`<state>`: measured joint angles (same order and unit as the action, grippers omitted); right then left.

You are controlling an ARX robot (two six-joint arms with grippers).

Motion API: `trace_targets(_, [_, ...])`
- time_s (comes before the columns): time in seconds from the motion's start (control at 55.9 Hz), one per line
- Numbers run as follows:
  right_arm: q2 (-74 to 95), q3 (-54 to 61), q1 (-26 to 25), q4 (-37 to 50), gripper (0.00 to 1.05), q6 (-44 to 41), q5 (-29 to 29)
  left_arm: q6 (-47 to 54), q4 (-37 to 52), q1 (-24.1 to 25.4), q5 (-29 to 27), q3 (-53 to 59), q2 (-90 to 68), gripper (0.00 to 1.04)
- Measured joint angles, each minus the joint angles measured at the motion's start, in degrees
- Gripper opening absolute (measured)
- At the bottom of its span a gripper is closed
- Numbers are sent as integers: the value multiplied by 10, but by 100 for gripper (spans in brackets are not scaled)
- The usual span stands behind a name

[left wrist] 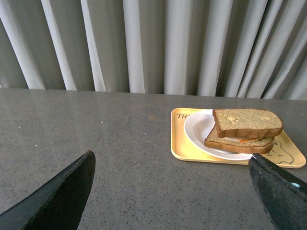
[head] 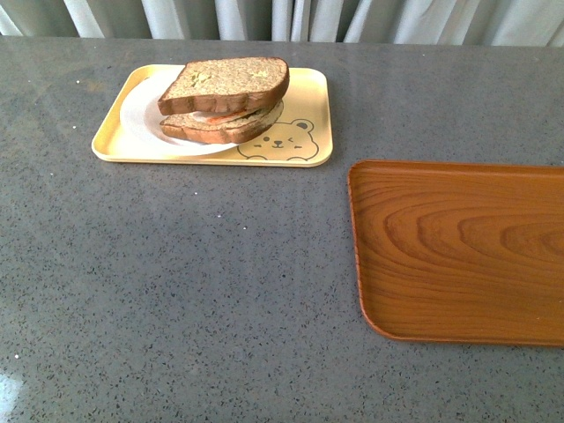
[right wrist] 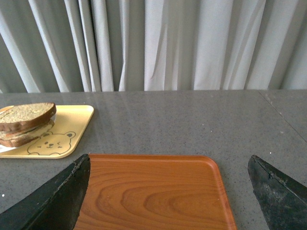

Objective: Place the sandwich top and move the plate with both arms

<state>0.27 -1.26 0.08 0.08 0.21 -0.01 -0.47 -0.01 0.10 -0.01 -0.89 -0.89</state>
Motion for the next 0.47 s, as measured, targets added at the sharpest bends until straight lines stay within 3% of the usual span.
trace_targets(0.465, [0,0,0,0,96,0,0,0,0,0,0,0,0,96])
